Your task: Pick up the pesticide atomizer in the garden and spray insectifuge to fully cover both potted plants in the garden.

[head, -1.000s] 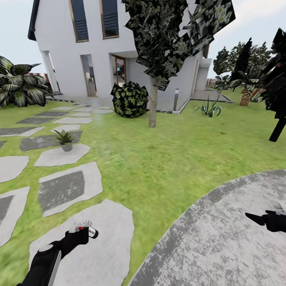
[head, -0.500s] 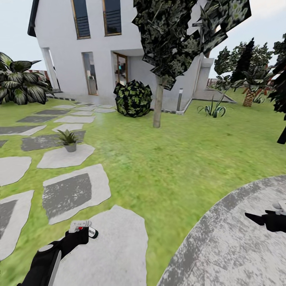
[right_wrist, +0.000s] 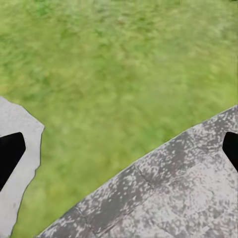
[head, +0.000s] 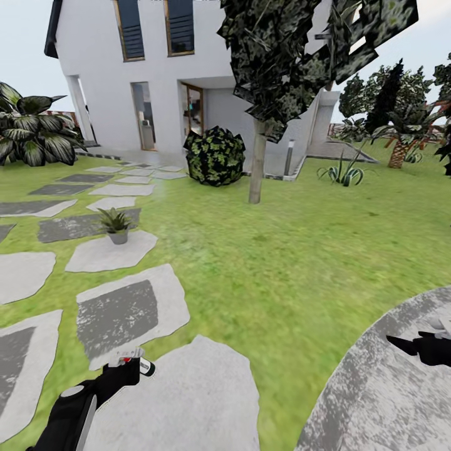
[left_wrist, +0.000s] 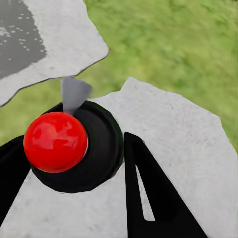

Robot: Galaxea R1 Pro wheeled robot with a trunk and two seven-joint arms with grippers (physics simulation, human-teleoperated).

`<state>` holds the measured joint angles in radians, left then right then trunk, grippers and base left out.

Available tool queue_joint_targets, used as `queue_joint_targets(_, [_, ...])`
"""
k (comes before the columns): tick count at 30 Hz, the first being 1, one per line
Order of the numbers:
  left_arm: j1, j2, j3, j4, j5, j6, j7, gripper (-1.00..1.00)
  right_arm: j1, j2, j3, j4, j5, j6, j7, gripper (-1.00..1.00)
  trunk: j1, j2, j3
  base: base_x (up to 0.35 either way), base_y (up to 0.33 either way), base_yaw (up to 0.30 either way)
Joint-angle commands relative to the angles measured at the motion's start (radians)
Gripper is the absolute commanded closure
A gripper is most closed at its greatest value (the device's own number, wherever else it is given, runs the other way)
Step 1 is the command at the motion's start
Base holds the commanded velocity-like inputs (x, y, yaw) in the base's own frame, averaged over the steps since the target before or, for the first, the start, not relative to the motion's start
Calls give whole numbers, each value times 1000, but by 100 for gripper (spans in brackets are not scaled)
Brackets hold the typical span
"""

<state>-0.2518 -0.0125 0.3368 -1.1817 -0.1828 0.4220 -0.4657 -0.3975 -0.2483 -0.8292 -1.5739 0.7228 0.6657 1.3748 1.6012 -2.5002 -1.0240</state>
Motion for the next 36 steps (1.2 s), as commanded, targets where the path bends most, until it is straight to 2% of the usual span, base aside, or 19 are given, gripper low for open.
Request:
queue_joint_targets(1, [-1, -1, 4, -1, -8, 3, -10, 100, -1, 0, -1, -2, 7, 9, 9, -100, 0, -1, -1, 195, 303, 0])
queue_joint_targets(11, [-1, -1, 4, -1, -8, 3, -10, 100, -1, 0, -1, -2, 7, 9, 10, -100, 0, -1, -2, 198, 302, 5])
queue_joint_targets(24, [-1, -1, 4, -1, -8, 3, -10, 100, -1, 0, -1, -2, 7, 6, 9, -100, 0, -1, -15, 214, 292, 150])
queue_joint_targets(36, [-1, -1, 4, -1, -8, 4, -10, 100, -2, 2, -3, -1, 6, -20, 12, -100, 0, -1, -17, 224, 283, 19])
